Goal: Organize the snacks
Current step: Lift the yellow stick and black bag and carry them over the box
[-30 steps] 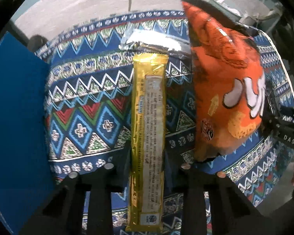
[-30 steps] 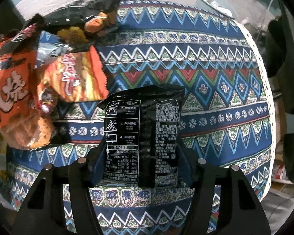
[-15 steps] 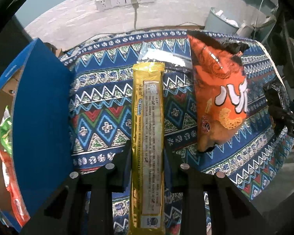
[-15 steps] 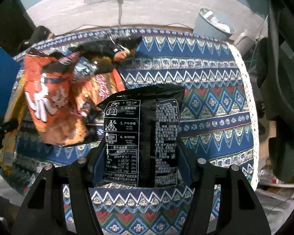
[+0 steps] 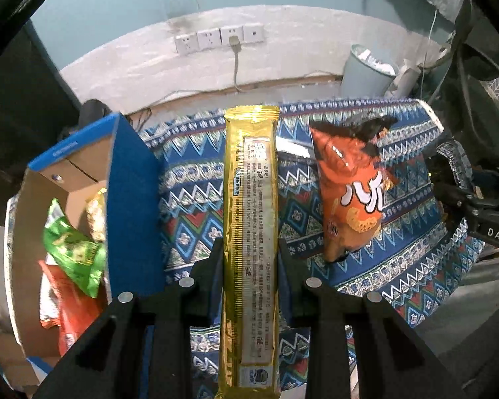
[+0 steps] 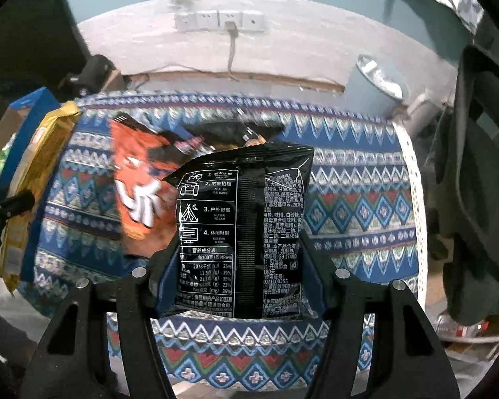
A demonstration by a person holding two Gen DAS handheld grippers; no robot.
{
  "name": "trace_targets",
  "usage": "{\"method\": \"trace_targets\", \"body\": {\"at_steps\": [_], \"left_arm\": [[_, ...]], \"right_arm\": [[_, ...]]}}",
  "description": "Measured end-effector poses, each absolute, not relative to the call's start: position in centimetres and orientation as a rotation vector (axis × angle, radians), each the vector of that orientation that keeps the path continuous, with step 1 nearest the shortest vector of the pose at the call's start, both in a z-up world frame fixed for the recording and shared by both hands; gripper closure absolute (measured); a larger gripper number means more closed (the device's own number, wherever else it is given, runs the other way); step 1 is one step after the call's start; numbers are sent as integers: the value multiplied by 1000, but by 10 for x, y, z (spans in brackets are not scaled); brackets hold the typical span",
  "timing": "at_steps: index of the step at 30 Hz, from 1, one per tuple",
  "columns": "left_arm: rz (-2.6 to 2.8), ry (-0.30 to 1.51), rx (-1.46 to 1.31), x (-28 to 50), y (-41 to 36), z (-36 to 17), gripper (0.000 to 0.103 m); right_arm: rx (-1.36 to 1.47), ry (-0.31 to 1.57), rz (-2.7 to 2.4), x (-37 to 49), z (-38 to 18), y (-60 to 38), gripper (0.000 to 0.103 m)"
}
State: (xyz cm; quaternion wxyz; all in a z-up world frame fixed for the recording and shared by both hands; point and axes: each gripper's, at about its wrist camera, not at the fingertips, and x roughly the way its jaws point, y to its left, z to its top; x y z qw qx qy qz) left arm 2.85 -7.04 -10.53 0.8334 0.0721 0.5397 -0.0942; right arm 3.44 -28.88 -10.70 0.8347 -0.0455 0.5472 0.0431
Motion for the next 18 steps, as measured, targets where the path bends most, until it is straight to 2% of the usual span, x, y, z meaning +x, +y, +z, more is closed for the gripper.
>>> {"method": "trace_targets", "body": {"at_steps": [18], "left_arm": [[-164, 1017, 133, 24, -24, -50, 74]], "right_arm": [[-99, 1076, 292, 51, -68, -197, 40]]}}
